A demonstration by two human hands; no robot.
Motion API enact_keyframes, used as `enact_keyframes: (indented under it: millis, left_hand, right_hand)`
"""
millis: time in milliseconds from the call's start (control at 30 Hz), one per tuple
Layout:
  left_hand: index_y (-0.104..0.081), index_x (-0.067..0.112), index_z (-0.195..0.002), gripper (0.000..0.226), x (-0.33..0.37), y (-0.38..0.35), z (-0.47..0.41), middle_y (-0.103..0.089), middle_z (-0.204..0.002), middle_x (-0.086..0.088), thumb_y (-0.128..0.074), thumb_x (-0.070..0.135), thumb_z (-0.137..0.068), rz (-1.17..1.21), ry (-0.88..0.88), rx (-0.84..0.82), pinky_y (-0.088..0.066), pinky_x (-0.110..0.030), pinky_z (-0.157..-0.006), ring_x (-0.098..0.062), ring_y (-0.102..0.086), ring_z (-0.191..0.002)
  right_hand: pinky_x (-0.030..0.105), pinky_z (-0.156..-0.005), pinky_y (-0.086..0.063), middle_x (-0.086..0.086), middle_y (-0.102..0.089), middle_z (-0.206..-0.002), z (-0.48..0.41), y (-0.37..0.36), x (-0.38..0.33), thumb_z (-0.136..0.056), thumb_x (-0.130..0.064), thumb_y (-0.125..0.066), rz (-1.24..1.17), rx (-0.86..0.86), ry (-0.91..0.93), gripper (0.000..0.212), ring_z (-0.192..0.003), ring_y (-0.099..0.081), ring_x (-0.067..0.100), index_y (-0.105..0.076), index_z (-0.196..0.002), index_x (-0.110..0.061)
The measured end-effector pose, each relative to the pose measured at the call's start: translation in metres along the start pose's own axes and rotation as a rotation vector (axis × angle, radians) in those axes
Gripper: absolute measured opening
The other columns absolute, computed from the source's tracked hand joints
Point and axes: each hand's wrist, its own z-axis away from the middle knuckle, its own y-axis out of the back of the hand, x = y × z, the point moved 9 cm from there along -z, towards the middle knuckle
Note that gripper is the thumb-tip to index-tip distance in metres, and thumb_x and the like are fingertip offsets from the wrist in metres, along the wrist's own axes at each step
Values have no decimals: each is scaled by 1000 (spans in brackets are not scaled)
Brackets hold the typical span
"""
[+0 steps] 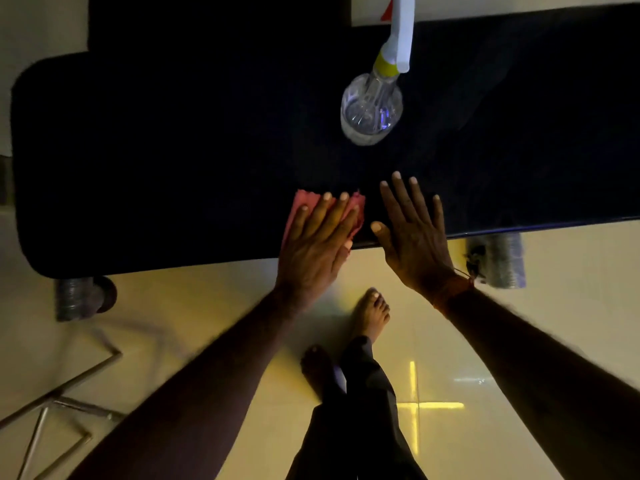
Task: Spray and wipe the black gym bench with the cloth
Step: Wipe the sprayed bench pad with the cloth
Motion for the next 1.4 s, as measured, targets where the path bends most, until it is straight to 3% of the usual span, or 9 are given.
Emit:
enact_keyframes:
  millis: [100, 233, 400, 567, 700, 867, 1133, 1300, 1400]
  left_hand:
    - [-25, 18, -162, 65, -18, 5, -12, -21, -170, -5, -45, 43, -105, -70, 12, -21, -23, -53, -125, -28, -20, -157]
    - [-16, 19, -164, 60, -57, 10, -37, -14, -171, -6, -29, 42, -110, -49, 322, -1, -15, -50, -127, -28, -12, -158]
    - [-35, 18, -159, 52, 20, 5, -12, -30, -166, -5, -42, 33, -109, -10, -39, 31, -29, -52, -123, -28, -27, -155]
    - [-21, 19, -163, 70, -4, 3, -40, -18, -170, -6, -44, 45, -103, -69, -24, -71, -17, -52, -127, -29, -16, -158]
    - [-22, 21, -163, 57, -11, 8, -52, -18, -170, -4, -33, 40, -110, -49, 149, -5, -17, -50, -127, -29, -15, -158]
    - [-37, 19, -158, 57, 32, 6, -14, -33, -165, -6, -48, 37, -105, -12, -183, -17, -36, -54, -119, -28, -31, -153]
    - [-11, 18, -164, 59, -62, 8, -86, -6, -172, -7, -14, 41, -110, 0, 408, -83, -7, -49, -128, -28, -4, -159]
    - [-17, 17, -163, 62, -13, 4, -57, -12, -171, -8, -33, 44, -109, -47, 69, -153, -17, -51, -127, -29, -10, -158]
    - [-15, 16, -163, 68, -42, 9, -86, -10, -171, -8, -32, 49, -106, -28, 71, -158, -11, -52, -127, -29, -7, -159]
  right_hand:
    - [60, -129, -5, 4, -5, -175, 7, 8, 6, -105, -58, -15, -5, 19, -33, 72, -162, 0, 27, -14, -166, -21]
    - [57, -130, -2, 4, -5, -175, 11, 12, 17, -107, -56, -19, 0, 31, -53, 69, -162, 0, 27, -14, -166, -21]
    - [53, -130, 0, 4, -2, -175, 8, 9, 18, -107, -55, -21, -34, 16, -62, 69, -162, 2, 25, -13, -166, -21]
    - [54, -130, 0, 3, -1, -175, 0, 12, 12, -105, -61, -15, -24, 6, -33, 73, -162, 3, 23, -11, -167, -22]
    - [54, -130, 2, 2, 1, -175, -8, 10, 14, -109, -57, -22, -26, -1, -40, 68, -162, 5, 23, -10, -167, -23]
    - [53, -130, 1, 2, 1, -175, -14, 16, 16, -109, -58, -20, -46, 18, -60, 69, -162, 6, 22, -9, -167, -22]
    - [54, -130, 7, 3, 5, -175, -24, 8, 13, -109, -56, -21, -15, 11, -82, 69, -161, 10, 24, -6, -167, -22]
    - [57, -129, 5, 4, 4, -175, -36, 11, 3, -106, -59, -12, -30, 8, -116, 73, -161, 10, 25, -7, -167, -19]
    - [56, -130, 4, 5, 1, -175, -51, 17, 2, -107, -57, -18, -19, 35, -106, 72, -161, 7, 25, -9, -166, -18]
